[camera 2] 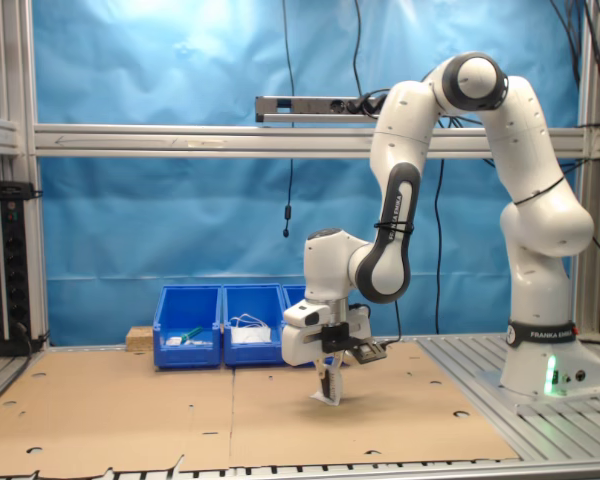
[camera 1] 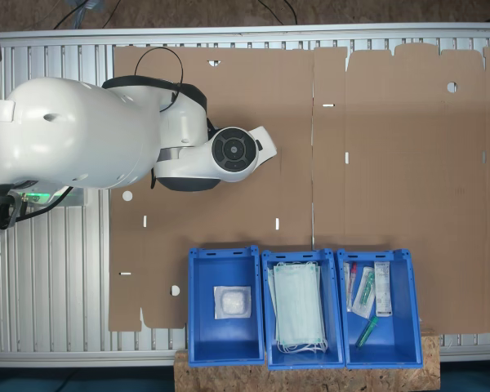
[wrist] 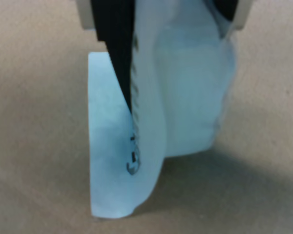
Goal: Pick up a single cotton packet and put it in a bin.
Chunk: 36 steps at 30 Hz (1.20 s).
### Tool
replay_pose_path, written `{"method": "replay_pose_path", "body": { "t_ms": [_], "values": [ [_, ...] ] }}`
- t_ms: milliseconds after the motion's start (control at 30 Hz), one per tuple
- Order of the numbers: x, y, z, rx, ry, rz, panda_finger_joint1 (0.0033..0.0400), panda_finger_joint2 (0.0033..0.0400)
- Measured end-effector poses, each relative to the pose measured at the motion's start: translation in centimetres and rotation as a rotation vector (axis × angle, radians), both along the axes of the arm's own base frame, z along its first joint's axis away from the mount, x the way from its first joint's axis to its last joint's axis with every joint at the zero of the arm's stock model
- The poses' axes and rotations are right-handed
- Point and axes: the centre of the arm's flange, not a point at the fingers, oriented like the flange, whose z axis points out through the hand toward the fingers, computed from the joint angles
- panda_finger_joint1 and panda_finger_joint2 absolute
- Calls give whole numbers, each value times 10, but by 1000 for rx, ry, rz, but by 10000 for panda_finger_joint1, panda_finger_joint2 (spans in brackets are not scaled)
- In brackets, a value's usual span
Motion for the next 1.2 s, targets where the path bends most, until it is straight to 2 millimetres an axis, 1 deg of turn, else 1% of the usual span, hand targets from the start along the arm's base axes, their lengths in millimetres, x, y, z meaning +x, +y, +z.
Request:
{"method": "replay_pose_path", "body": {
  "t_ms": [267, 433, 667, 933, 1067, 1200],
  "values": [
    [1, 0, 1, 0, -3, 0, 54, 54],
    [2, 0, 7, -1, -15, 0, 54, 54],
    [8, -1, 32, -6, -51, -1, 54, 54],
    [15, -5, 69, -16, -92, -8, 54, 54],
    [17, -12, 86, -21, -113, -24, 54, 54],
    [17, -24, 100, -27, -128, -50, 54, 54]
  ]
}}
